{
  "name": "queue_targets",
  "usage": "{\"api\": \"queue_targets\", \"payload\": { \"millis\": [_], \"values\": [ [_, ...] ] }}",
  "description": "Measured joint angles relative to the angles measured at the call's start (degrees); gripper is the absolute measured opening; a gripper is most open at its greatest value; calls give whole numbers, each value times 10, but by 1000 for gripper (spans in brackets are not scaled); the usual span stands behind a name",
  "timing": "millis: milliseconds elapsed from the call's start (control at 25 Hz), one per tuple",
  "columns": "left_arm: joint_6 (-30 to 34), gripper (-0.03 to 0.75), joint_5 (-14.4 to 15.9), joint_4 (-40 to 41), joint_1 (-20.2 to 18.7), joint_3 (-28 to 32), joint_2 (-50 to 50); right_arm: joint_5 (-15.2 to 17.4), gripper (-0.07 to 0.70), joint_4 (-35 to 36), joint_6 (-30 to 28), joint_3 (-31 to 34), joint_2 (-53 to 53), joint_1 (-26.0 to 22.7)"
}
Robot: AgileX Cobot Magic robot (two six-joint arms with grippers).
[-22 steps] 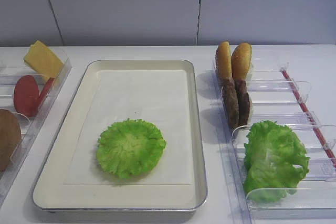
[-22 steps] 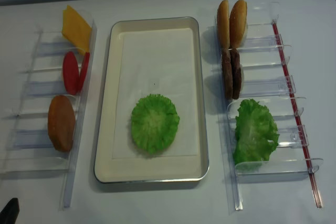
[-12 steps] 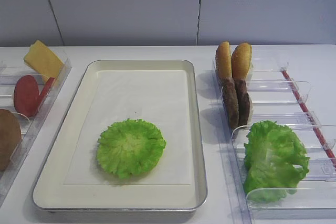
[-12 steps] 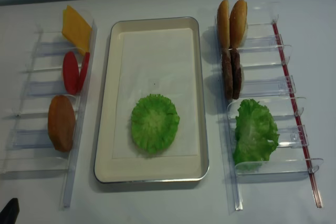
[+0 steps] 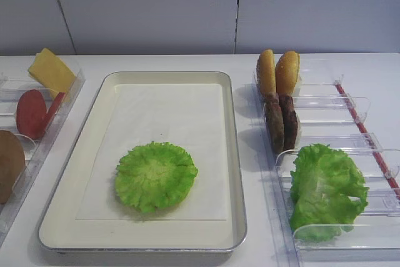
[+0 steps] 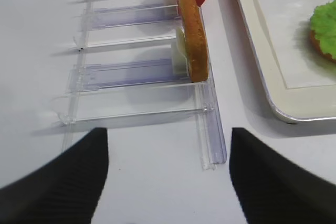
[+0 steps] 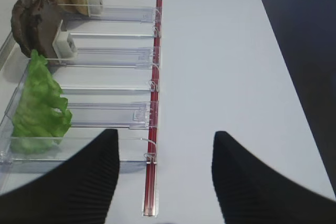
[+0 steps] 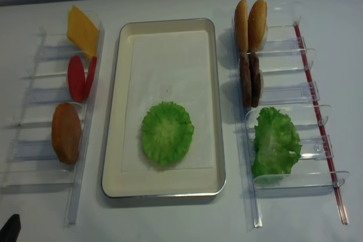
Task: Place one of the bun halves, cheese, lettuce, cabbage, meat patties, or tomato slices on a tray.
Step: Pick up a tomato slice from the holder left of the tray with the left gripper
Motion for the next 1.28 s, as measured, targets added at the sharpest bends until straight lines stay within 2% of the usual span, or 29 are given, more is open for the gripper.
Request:
{"api": "queue_targets", "payload": {
  "millis": [280, 440, 720, 1040, 1280],
  "values": [
    [5, 459, 0, 0, 0, 0, 0, 0, 436, 0, 0, 0, 0, 0],
    [30, 459, 0, 0, 0, -23, 15, 0, 436, 0, 0, 0, 0, 0],
    [60, 459, 2, -14, 0, -77, 114, 0, 436, 0, 0, 0, 0, 0],
    [134, 459, -24, -123, -1, -115, 202, 0, 436, 0, 0, 0, 0, 0],
    [147, 459, -29, -137, -36, -150, 300, 0, 436, 0, 0, 0, 0, 0]
  ]
}}
